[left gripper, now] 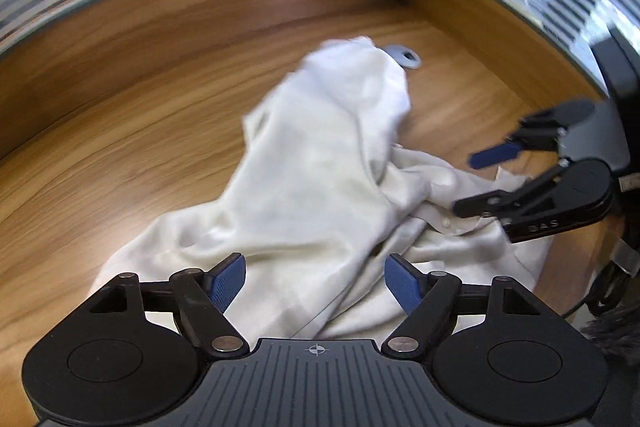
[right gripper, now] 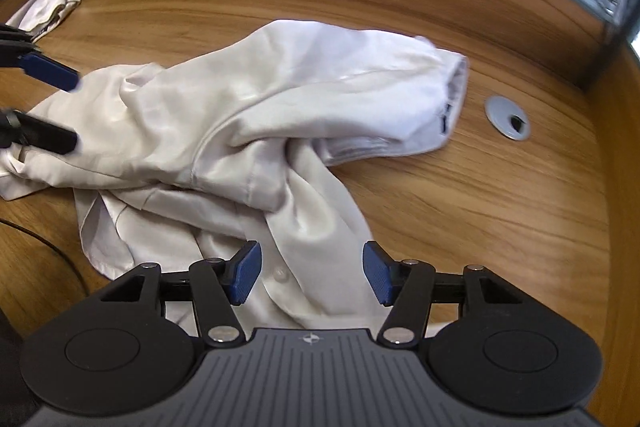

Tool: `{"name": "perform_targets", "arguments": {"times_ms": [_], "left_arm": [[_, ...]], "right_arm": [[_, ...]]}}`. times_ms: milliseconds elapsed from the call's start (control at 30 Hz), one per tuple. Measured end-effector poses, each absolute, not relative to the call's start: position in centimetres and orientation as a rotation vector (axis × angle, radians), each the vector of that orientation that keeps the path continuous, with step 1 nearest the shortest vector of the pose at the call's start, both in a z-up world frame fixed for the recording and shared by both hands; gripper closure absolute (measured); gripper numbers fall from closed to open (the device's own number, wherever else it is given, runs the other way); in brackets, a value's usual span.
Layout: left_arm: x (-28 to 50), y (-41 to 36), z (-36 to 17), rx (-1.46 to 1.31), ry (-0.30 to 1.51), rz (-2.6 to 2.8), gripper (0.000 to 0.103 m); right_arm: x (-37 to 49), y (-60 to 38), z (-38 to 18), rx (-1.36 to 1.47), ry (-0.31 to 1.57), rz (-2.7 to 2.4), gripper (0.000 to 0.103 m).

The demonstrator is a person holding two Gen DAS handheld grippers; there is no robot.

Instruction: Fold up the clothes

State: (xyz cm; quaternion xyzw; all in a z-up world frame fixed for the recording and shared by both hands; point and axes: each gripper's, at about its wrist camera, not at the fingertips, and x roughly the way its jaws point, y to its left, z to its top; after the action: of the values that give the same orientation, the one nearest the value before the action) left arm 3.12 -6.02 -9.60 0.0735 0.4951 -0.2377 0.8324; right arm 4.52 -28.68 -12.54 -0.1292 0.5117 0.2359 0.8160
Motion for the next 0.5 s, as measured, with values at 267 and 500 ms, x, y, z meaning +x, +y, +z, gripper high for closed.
{"name": "perform_targets", "arguments": {"times_ms": [267,500], "left_arm": [[3.9,-10.8,-12.7,0.313,0.992,-0.584,0.035],[5.5,-8.9,-11.5,0.288,0.939,-0.458,0.097]], "right_arm": [[5.6,-26.3,-14.5,-0.373,1.093,0.532,0.072],[5.6,-26.0,-14.6,-0.403,1.070,0.501,0.099]]}}
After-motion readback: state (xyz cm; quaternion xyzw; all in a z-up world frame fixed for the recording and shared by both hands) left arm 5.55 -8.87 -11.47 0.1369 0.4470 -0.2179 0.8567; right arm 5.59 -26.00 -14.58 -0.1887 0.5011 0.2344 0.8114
